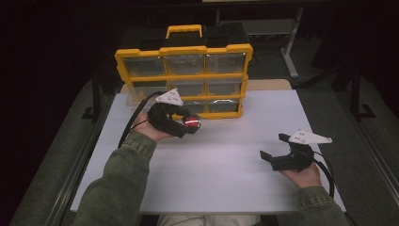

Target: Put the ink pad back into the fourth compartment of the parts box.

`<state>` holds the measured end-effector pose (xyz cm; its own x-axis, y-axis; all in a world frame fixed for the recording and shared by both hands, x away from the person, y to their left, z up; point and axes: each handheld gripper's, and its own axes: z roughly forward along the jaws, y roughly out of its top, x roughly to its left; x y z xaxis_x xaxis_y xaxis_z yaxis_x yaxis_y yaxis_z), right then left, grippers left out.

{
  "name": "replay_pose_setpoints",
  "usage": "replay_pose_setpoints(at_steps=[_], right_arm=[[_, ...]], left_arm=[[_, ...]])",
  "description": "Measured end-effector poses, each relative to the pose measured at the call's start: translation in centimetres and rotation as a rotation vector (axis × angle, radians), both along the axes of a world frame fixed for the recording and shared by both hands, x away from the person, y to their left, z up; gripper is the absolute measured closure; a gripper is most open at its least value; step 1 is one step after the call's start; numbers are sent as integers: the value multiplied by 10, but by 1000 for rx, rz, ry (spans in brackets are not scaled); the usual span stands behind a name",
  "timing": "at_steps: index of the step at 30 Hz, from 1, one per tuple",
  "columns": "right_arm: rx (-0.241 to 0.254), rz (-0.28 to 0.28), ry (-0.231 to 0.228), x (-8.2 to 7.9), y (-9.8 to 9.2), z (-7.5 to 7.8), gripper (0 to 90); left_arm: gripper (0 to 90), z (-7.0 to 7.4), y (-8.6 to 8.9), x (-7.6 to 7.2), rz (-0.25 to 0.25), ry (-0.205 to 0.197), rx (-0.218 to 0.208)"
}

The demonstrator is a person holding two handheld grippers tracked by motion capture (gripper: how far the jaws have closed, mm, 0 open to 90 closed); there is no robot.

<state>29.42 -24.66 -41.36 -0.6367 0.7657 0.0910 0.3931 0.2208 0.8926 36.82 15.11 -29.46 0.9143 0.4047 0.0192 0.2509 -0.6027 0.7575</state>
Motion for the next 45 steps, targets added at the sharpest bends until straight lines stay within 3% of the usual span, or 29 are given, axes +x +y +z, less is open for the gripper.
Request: replay_pose_setpoints(at_steps=[13,30,34,40,43,45], right_arm=[[-4,-4,2,0,0,0,0],[0,-8,4,-1,-1,0,0],[0,-8,1,-1,-2,0,0],[-6,-8,3,-1,-1,0,0],[-6,-9,3,-1,-2,0,0],[-7,-9,3,-1,-2,0,0]], left_arm=[[293,21,12,2,24,-34,-31],[293,53,30,2,54,-105,-11],[293,60,39,2,69,-110,-34],[293,69,49,4,90,-121,-25],[293,72,54,7,92,-108,-53],[293,73,55,8,95,-109,-47]])
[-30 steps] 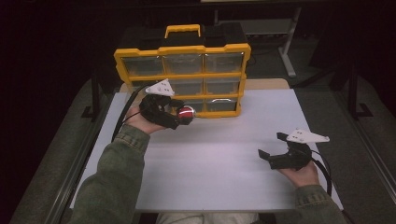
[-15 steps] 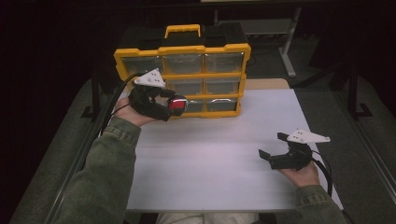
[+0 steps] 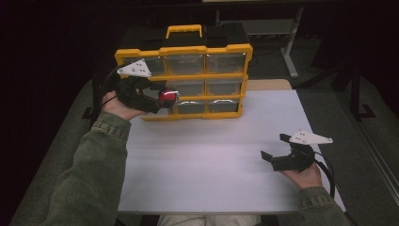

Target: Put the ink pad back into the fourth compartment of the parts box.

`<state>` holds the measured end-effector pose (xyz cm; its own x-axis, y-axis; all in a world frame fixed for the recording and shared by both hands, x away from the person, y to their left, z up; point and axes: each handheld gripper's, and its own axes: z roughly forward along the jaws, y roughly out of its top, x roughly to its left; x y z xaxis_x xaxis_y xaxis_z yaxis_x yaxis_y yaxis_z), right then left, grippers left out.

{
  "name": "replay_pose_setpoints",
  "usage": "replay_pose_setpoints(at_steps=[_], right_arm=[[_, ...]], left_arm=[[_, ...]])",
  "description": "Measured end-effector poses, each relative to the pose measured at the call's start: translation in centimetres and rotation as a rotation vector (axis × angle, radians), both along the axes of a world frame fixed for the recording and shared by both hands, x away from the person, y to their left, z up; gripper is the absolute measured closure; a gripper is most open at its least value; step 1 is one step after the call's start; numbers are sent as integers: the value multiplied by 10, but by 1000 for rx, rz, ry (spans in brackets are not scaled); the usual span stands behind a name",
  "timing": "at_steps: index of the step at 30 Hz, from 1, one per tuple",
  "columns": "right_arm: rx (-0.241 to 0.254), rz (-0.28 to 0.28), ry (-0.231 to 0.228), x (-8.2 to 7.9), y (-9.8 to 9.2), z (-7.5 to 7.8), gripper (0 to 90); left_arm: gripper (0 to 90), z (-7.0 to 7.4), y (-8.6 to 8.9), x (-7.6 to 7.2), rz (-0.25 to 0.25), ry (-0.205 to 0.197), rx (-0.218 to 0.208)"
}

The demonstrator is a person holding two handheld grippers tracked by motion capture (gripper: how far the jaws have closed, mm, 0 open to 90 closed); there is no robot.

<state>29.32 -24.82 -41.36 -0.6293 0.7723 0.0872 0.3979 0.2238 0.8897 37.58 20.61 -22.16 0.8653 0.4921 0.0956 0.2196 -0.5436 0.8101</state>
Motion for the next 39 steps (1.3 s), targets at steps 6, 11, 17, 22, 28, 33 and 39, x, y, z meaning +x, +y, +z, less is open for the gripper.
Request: replay_pose_setpoints(at_steps=[6,11,17,22,28,33,39], right_arm=[[13,-11,-13,-1,-4,4,0],[22,-23,-11,-1,-8,4,0],[16,-22,-11,-2,-8,4,0],[10,-18,-13,-2,-8,3,0],[7,-18,-13,-2,-8,3,0],[7,-16,-7,-2,-8,3,0],[6,-6,-5,-2,-5,3,0]], left_arm=[[294,3,8,8,39,-2,27],[293,4,16,12,71,-6,19],[293,7,24,18,87,-18,16],[293,3,31,28,124,-7,19],[293,-4,38,38,165,8,21],[293,-9,42,45,211,33,35],[292,-12,41,51,254,46,70]])
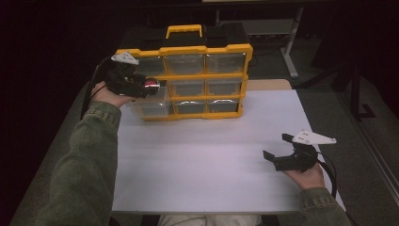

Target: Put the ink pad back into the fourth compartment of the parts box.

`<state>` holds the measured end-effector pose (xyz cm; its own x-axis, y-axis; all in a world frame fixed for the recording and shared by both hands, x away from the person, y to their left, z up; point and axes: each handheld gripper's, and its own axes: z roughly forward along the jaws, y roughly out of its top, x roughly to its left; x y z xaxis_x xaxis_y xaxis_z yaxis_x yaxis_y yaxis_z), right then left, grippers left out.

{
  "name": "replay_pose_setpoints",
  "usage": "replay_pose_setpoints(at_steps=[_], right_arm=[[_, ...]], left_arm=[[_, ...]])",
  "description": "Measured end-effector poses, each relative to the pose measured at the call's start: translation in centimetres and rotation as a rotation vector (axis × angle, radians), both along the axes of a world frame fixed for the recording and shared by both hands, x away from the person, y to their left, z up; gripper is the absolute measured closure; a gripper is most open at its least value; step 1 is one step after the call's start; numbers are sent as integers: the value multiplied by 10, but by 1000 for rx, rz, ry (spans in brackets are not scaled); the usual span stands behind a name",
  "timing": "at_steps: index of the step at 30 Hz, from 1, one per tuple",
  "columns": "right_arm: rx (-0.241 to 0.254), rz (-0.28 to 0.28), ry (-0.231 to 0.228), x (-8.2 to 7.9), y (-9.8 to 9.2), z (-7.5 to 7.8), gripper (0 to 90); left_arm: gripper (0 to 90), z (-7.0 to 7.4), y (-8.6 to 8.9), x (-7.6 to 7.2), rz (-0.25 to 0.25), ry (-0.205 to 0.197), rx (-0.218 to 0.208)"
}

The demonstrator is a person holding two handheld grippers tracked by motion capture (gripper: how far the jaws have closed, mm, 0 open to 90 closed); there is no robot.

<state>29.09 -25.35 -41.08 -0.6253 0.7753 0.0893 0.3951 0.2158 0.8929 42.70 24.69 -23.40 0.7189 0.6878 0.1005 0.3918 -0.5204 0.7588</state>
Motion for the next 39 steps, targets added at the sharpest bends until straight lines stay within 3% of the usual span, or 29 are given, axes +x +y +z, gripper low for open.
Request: replay_pose_setpoints(at_steps=[2,5,8,10,12,13,18,23,30,39], right_arm=[[-1,0,2,0,0,0,0],[0,-5,6,0,-1,0,0],[1,-8,5,-1,-1,0,0],[4,-7,1,-1,-1,0,0],[2,-7,1,-1,-1,1,0],[2,-7,1,-1,-1,1,0],[7,-9,3,0,-1,1,0],[7,-8,-2,0,-1,1,0],[0,-5,0,0,-1,1,0],[-4,-7,-3,-1,-1,2,0]], left_arm=[[292,1,2,0,2,-11,-13],[142,5,3,-5,19,-38,-39],[0,6,3,-8,27,-47,-30],[0,5,5,-11,9,-50,-47],[0,4,7,-14,18,-78,-61],[0,1,11,-16,0,-70,-99],[0,-7,15,-22,-13,-71,-129],[0,-17,21,-34,-36,-92,-206],[0,-26,29,-48,-15,-144,-253],[0,-33,39,-60,7,-195,-269]])
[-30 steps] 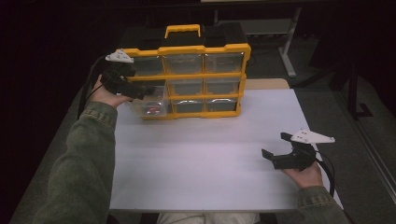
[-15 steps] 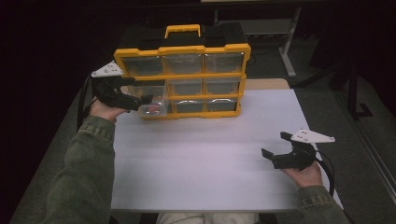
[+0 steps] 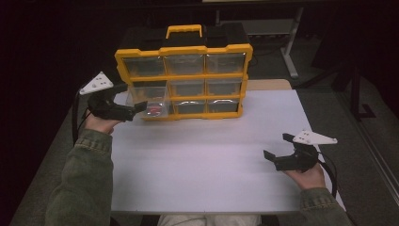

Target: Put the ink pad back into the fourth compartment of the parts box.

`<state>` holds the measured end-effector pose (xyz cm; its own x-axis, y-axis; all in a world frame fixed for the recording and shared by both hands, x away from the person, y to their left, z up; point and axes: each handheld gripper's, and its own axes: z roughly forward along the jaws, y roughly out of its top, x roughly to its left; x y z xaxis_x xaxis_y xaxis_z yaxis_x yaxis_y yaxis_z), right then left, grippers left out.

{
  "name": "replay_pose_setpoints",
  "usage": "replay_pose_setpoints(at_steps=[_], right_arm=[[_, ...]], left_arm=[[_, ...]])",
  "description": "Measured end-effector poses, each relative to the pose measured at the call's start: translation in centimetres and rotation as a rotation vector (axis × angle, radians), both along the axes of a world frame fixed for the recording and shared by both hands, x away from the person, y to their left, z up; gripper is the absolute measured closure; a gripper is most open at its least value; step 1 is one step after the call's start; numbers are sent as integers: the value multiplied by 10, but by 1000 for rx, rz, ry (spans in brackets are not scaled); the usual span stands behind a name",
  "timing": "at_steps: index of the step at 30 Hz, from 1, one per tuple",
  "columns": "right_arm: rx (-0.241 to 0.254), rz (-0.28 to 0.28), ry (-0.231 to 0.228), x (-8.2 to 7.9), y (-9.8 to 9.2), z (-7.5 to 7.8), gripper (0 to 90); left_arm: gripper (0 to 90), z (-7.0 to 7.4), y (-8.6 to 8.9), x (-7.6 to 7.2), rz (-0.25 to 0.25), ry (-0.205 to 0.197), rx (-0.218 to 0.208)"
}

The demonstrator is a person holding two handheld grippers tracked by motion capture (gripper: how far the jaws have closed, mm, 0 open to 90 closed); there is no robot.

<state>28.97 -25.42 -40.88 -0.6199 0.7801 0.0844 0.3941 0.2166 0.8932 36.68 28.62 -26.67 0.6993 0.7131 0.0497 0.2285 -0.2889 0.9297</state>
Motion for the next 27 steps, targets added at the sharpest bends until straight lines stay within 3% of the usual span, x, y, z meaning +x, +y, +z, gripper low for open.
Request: replay_pose_setpoints(at_steps=[8,16,27], right_arm=[[3,1,-2,-1,0,0,0],[3,2,-3,-1,0,0,0],[3,2,-2,-1,0,0,0]], left_arm=[[0,-11,8,-11,22,-18,-11],[0,-34,8,-21,36,-27,-46],[0,-45,7,-34,24,-46,-48]])
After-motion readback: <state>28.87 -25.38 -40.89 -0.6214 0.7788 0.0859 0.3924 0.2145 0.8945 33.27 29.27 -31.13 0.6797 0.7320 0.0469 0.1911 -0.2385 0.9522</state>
